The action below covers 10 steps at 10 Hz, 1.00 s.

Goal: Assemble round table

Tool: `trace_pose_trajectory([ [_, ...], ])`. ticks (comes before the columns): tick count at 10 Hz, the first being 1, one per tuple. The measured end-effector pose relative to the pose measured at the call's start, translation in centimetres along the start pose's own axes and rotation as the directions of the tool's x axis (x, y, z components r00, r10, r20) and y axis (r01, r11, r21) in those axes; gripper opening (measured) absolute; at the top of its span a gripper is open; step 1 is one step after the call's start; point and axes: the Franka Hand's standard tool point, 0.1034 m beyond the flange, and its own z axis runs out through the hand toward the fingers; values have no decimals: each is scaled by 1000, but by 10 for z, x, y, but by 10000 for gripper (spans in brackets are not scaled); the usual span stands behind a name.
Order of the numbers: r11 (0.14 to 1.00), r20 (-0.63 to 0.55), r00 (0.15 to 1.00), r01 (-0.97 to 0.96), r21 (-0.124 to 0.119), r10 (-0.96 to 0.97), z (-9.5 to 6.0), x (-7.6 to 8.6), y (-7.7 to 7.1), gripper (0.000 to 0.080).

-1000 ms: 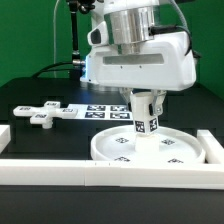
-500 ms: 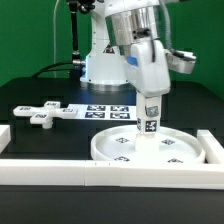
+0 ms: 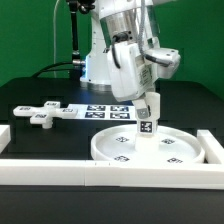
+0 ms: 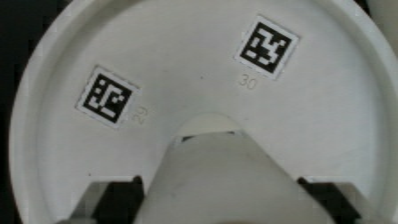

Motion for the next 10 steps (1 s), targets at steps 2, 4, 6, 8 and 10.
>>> trace_pose_trajectory([
  [2, 999, 6, 999, -36, 3, 36, 1, -2, 0, 409],
  [4, 998, 4, 998, 57, -10, -57, 1, -2, 2, 560],
  [6, 987, 19, 988, 156, -30, -155, -2, -5, -1, 644],
  [8, 956, 22, 957, 291, -31, -291, 0, -4, 1, 648],
  [10, 903, 26, 903, 430, -28, -429, 0, -4, 1, 649],
])
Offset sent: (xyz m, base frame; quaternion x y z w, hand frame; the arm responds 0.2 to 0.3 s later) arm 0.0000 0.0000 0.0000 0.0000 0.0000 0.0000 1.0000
